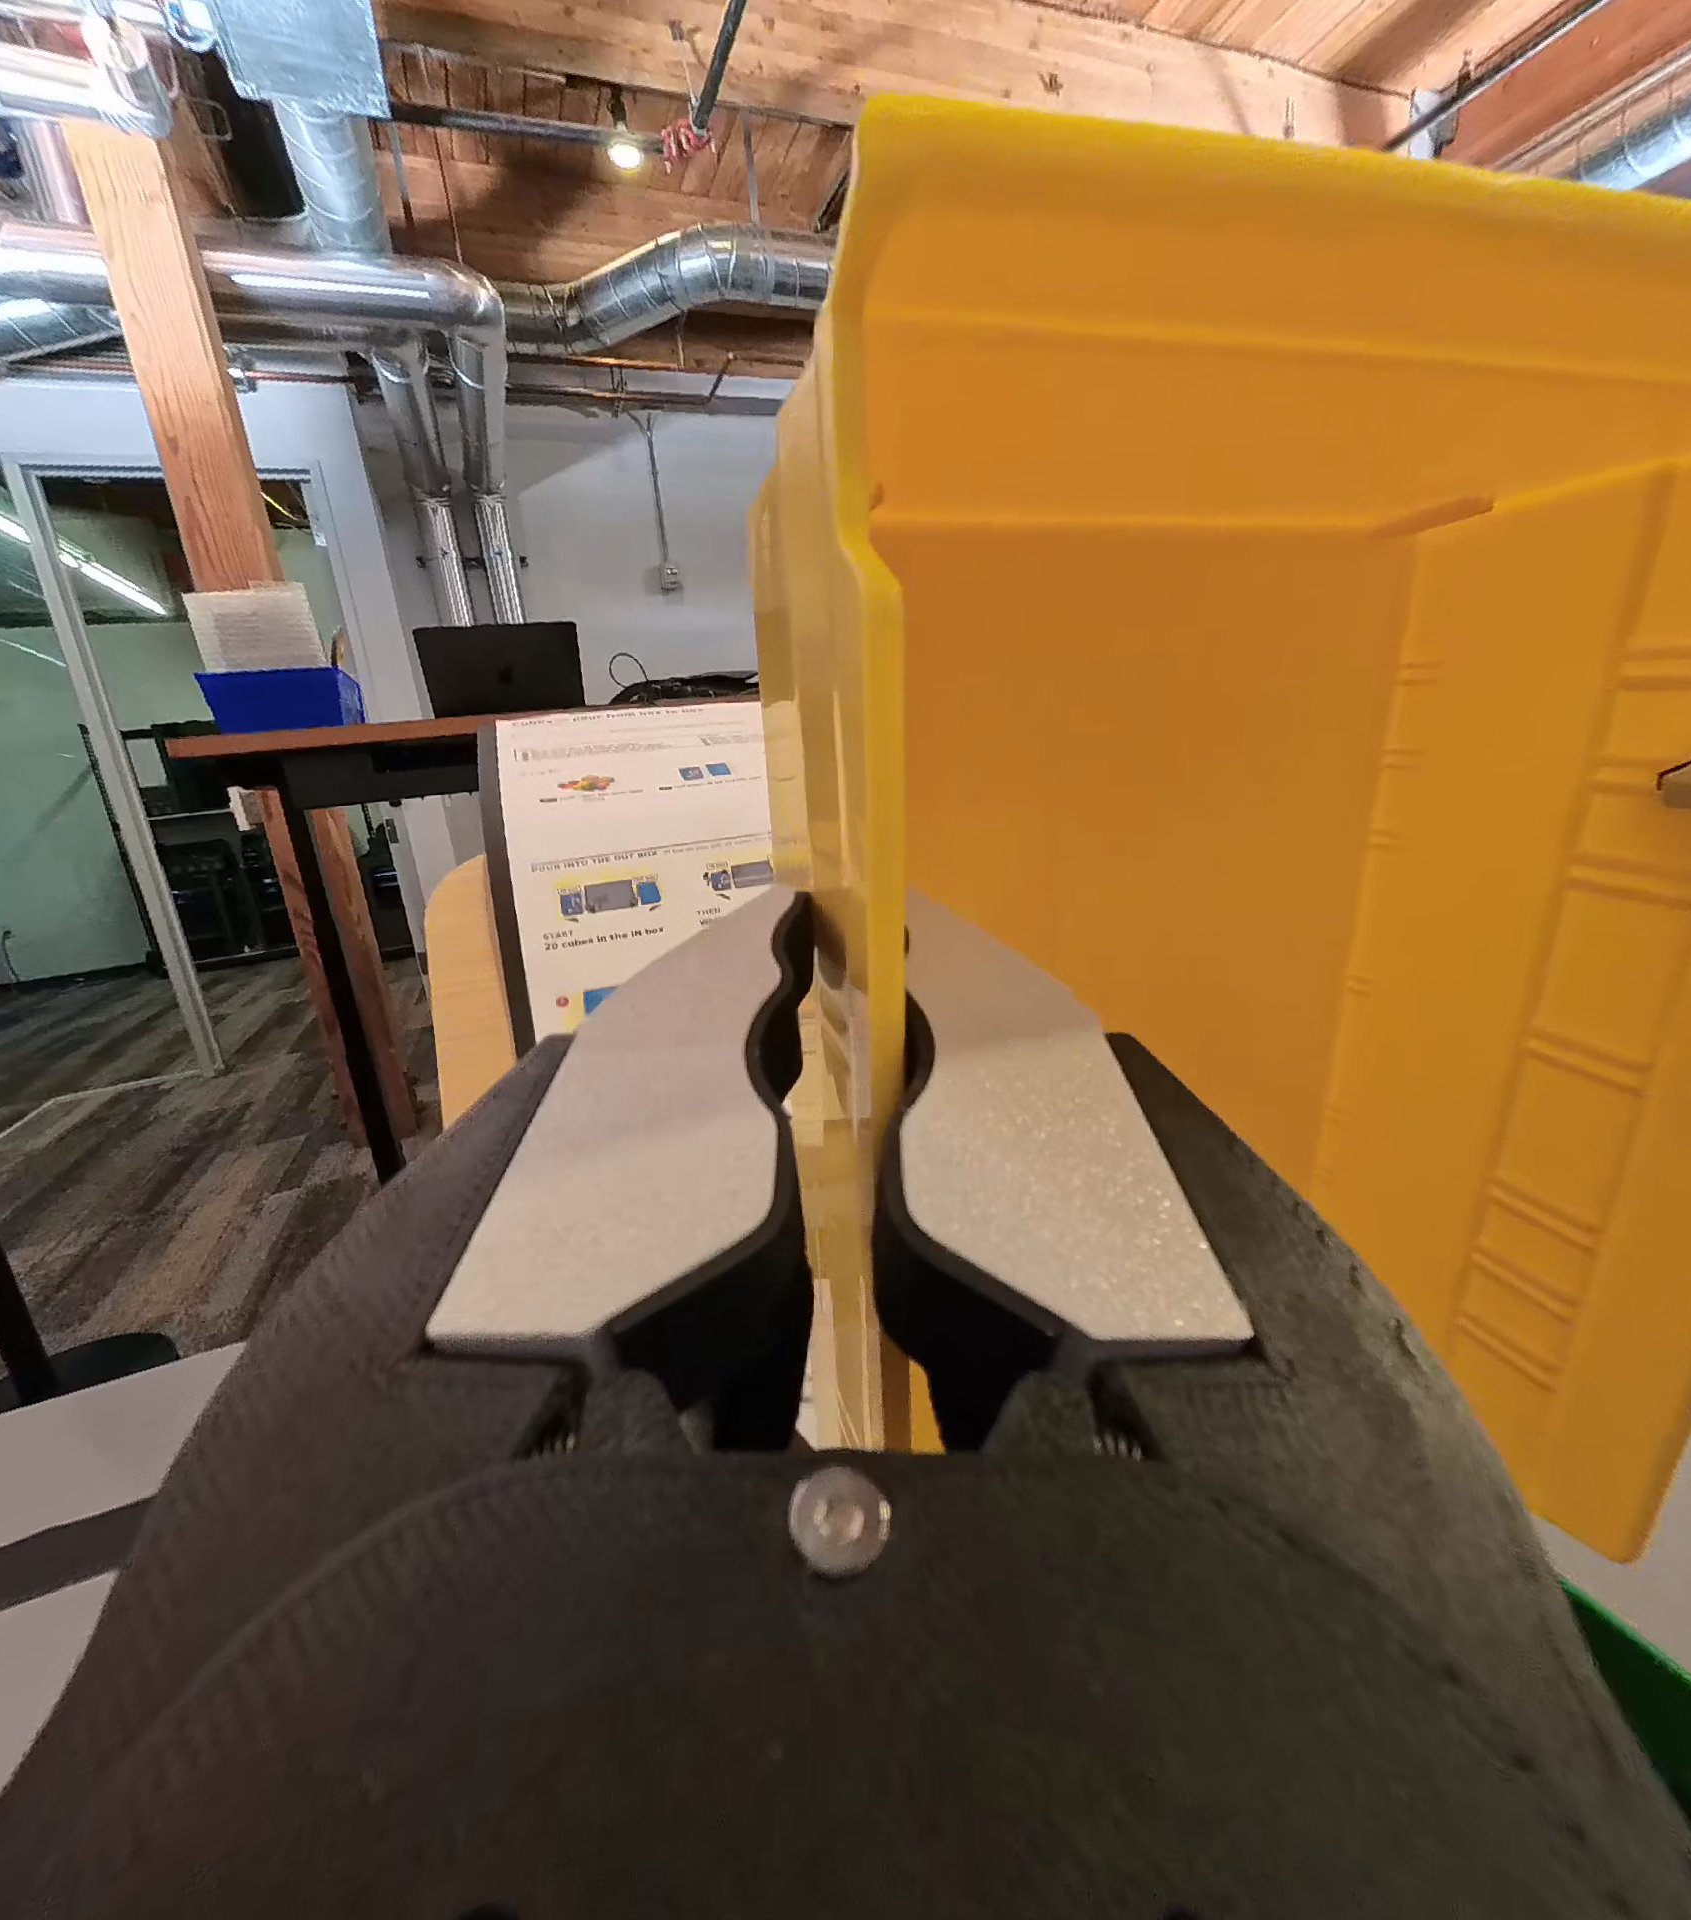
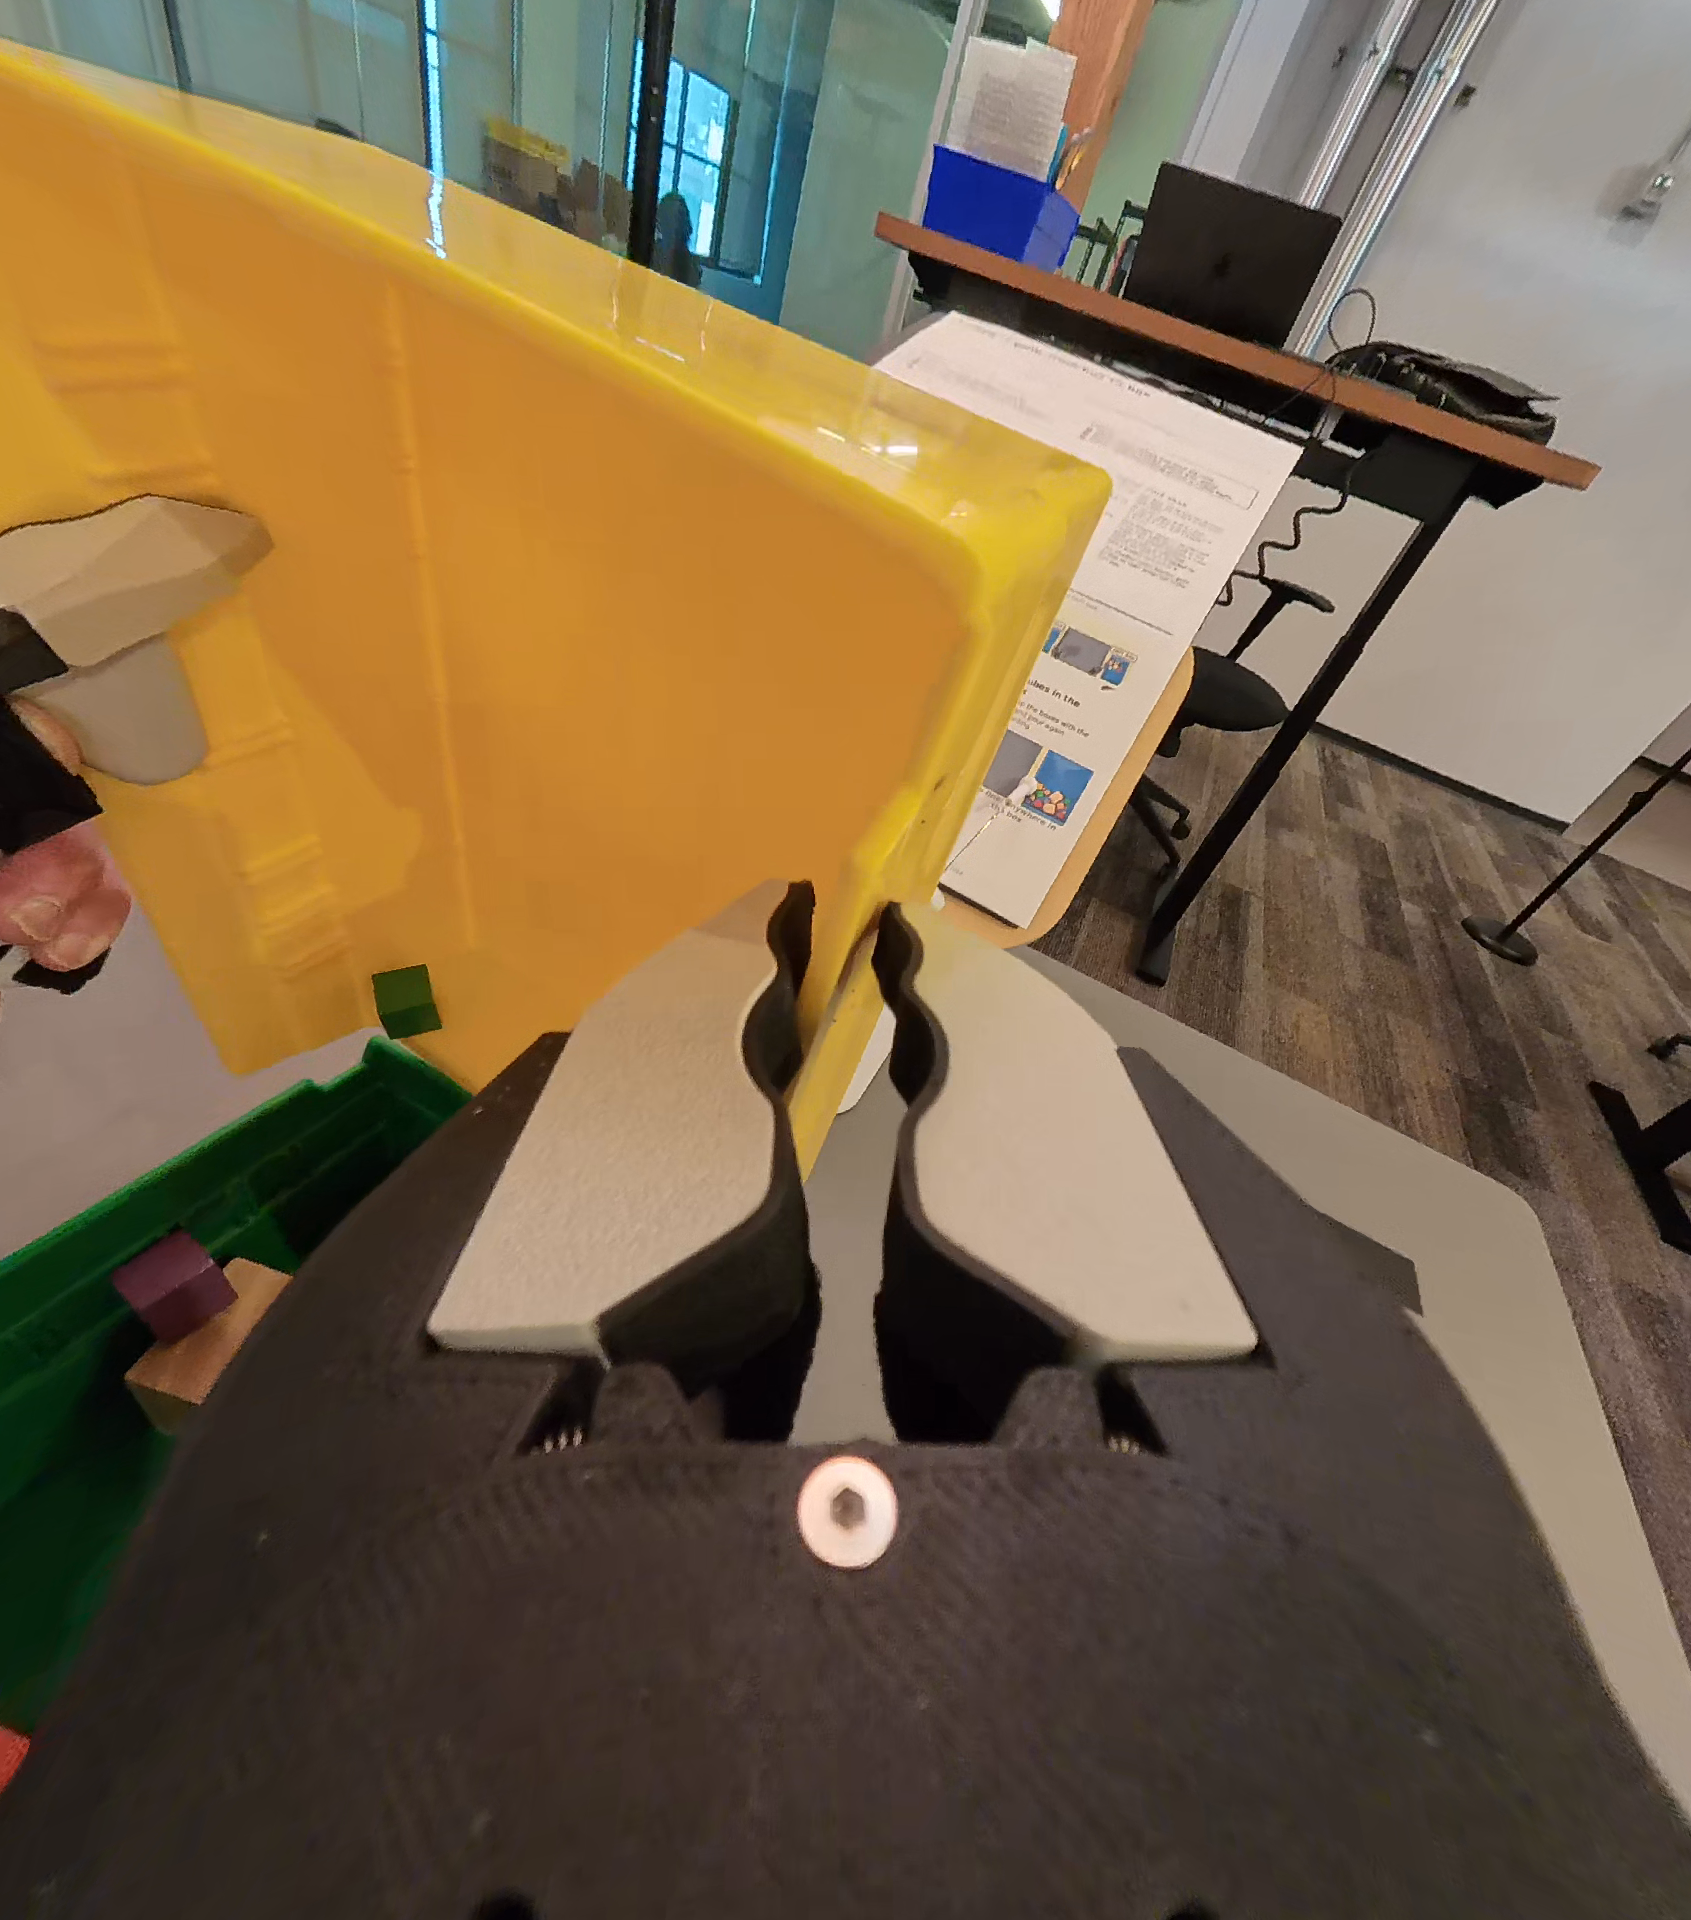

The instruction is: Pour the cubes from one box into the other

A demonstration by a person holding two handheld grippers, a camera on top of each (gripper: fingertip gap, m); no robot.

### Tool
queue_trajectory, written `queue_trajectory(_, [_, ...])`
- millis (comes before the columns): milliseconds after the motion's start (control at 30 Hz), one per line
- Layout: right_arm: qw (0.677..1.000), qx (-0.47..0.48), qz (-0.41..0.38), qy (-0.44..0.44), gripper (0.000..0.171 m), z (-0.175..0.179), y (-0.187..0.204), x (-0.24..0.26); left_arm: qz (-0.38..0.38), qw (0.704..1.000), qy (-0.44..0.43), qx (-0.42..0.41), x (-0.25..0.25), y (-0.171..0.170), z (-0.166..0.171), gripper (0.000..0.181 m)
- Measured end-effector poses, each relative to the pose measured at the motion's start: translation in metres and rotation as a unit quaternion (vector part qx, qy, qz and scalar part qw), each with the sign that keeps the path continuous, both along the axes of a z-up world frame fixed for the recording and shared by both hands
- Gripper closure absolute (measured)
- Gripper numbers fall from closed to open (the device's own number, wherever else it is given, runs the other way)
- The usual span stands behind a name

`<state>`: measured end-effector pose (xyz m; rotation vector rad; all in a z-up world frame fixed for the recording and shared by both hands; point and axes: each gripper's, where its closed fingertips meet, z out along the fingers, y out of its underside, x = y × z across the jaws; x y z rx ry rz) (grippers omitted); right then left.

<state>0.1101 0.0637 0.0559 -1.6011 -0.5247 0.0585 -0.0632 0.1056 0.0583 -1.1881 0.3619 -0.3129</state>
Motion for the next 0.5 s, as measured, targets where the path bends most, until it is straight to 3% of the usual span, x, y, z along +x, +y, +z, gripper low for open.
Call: queue_trajectory(500, [0.999, 0.032, 0.000, -0.003, 0.164, 0.013, -0.007, 0.001, -0.002, 1.000, -0.008, 0.015, 0.002, -0.005, 0.009, 0.172])
